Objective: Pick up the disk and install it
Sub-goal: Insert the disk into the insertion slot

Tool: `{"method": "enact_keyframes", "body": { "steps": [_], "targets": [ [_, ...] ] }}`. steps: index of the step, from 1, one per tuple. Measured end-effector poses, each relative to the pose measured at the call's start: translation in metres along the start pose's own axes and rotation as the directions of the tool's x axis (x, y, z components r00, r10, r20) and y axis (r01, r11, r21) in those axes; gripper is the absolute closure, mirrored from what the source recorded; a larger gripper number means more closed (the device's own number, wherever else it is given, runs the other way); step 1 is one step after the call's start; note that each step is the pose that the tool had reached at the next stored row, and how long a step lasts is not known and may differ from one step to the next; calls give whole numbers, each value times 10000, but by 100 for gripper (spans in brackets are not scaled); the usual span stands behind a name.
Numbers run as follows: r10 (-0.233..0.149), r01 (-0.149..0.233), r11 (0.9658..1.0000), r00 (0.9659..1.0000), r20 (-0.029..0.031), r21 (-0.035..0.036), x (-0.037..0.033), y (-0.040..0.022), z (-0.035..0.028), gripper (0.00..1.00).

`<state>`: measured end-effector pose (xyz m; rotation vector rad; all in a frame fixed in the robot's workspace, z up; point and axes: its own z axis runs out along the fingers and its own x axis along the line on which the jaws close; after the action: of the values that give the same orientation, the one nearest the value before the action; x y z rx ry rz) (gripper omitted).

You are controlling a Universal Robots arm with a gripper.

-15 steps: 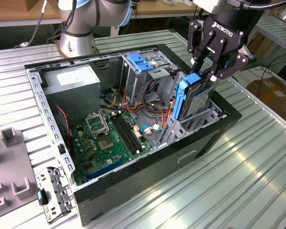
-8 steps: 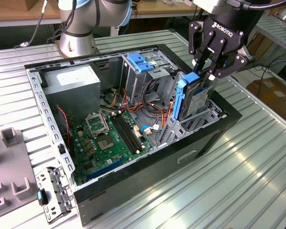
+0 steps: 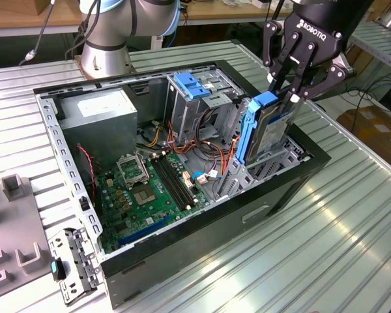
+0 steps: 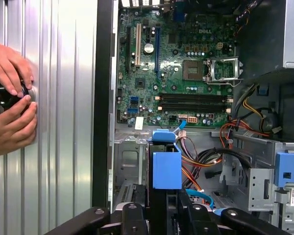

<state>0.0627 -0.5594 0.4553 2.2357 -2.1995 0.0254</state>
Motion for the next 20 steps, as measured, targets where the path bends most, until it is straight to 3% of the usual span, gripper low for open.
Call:
{"method": "enact_keyframes", "body": {
  "steps": [11, 20],
  "targets": [
    [0, 0, 10000, 10000, -2, -9, 1, -7, -8, 65],
    [-1, 1, 10000, 10000, 1, -60, 2, -15, -89, 65]
  ]
}}
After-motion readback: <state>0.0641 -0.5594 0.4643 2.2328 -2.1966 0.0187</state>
